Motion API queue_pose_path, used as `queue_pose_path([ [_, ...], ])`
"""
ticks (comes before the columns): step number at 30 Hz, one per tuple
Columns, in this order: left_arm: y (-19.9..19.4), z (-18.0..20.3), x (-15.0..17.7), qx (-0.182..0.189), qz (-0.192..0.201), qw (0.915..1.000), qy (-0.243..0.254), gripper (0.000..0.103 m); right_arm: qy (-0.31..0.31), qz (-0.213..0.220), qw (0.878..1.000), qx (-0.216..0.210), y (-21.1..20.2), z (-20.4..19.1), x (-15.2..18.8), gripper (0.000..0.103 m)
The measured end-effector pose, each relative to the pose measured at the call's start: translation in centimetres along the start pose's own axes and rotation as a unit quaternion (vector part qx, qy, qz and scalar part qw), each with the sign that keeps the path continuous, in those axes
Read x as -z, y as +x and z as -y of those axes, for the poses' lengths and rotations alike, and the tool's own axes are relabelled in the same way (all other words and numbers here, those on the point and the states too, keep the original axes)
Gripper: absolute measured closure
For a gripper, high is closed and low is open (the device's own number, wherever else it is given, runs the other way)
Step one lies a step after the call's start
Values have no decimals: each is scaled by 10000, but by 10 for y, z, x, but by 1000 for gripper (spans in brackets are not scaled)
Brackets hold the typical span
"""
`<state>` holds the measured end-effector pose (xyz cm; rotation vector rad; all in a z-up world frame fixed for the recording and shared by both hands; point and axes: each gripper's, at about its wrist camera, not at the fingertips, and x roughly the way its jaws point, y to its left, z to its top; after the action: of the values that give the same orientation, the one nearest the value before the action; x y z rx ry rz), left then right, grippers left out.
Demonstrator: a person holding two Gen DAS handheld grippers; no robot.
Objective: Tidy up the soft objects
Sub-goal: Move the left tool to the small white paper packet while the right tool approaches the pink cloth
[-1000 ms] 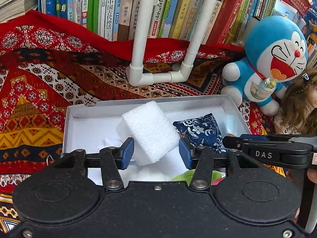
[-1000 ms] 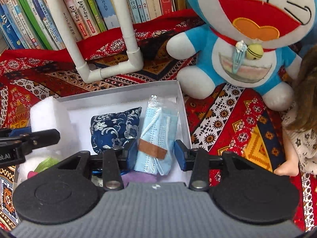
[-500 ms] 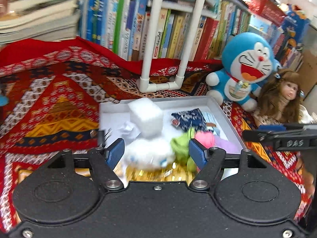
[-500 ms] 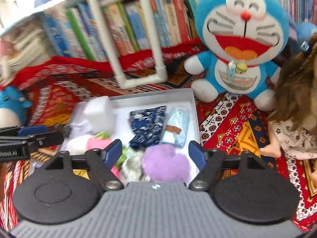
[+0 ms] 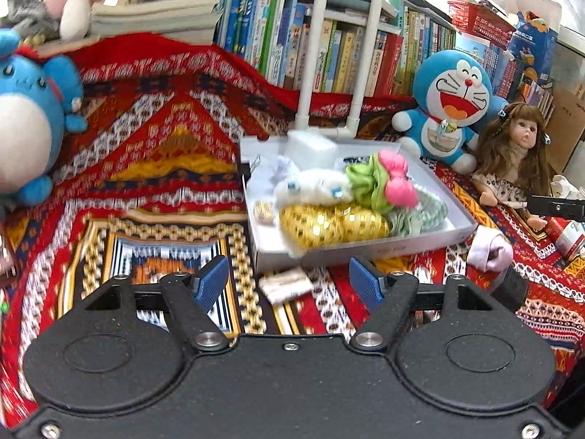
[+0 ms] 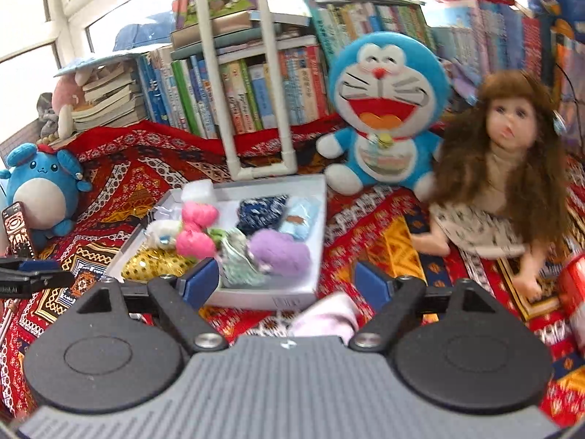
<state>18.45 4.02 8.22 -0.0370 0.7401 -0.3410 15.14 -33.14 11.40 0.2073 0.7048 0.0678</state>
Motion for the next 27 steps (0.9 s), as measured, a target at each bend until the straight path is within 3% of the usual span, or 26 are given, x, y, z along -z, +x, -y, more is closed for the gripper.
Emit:
queue_pose_path([
  [9,9,-17,21,152,-294,9981,-511,34,475,-193,9987,41,6,24,32,14],
  [17,17,-15,21,40,-292,9984,-479,38,688,-218,9974,63,12,30,36,14],
  [27,32,-19,16,170,-448,9954,-831,40,741,-289,9968,41,21,29,37,14],
])
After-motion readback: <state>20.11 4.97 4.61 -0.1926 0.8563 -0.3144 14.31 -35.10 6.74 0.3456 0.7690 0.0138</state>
